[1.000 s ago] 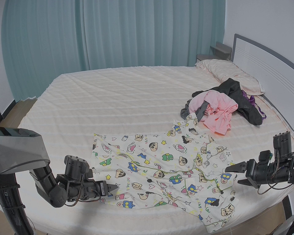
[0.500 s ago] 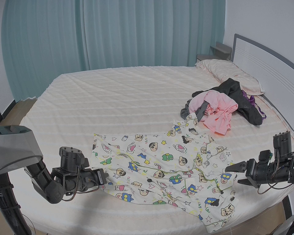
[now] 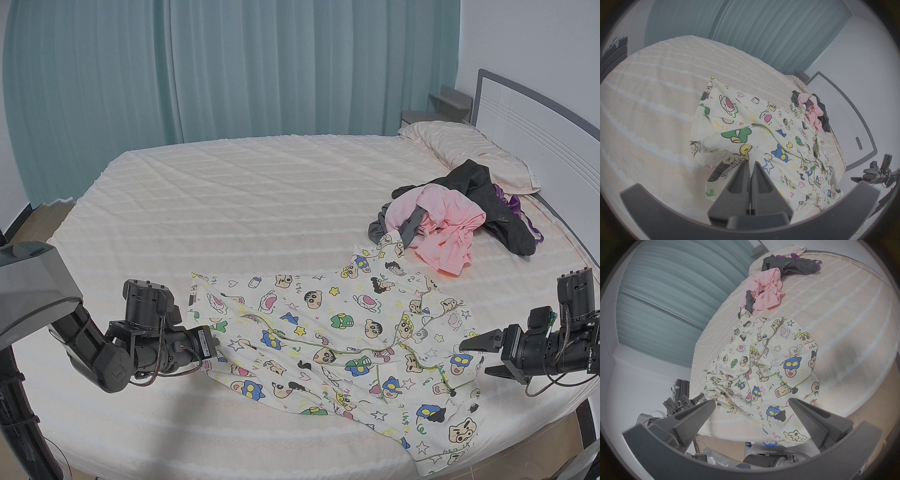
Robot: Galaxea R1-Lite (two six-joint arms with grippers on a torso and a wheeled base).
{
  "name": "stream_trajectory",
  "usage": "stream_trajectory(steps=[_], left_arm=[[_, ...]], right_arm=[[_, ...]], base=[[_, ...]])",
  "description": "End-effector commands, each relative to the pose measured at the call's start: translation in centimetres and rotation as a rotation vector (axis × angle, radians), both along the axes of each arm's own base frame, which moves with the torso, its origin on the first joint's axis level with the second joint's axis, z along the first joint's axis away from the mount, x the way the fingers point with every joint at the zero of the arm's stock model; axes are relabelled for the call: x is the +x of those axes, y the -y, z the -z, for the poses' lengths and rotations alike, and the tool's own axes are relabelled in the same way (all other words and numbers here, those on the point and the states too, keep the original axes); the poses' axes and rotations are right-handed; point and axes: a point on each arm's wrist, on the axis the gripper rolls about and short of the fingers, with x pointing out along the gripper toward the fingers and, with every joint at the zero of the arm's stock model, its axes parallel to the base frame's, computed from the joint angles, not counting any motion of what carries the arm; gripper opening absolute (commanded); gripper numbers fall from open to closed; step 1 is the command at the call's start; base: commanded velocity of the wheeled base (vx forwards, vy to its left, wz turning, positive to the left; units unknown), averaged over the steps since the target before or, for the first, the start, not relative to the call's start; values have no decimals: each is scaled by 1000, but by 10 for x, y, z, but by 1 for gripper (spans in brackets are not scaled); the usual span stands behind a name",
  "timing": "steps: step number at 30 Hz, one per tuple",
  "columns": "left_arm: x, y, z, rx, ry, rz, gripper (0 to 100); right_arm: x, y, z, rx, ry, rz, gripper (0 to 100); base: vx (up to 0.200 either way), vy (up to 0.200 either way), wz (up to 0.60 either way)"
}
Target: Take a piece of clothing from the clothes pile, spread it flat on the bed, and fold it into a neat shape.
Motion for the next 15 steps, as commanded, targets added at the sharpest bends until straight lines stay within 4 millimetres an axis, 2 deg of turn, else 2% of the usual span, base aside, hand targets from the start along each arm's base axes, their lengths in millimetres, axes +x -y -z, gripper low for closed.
stream_trajectory(steps=[1,5,6,12,15], left_arm=[[0,-1,-1,4,-10,0,0],[-6,-4,4,42,-81,12,0],[-7,-5,5,46,-92,13,100],[-12,-8,-4,41,-95,12,100],[-20,-11,-9,59,-159,16,100]], right_arm=[[0,0,1,0,-3,-1,100],[1,0,1,0,-6,-1,100],[1,0,2,-1,-7,-1,100],[0,0,2,-2,-9,-2,100],[1,0,2,-1,-10,-1,100]], base=[[0,0,0],[0,0,0],[0,0,0],[0,0,0],[0,0,0]])
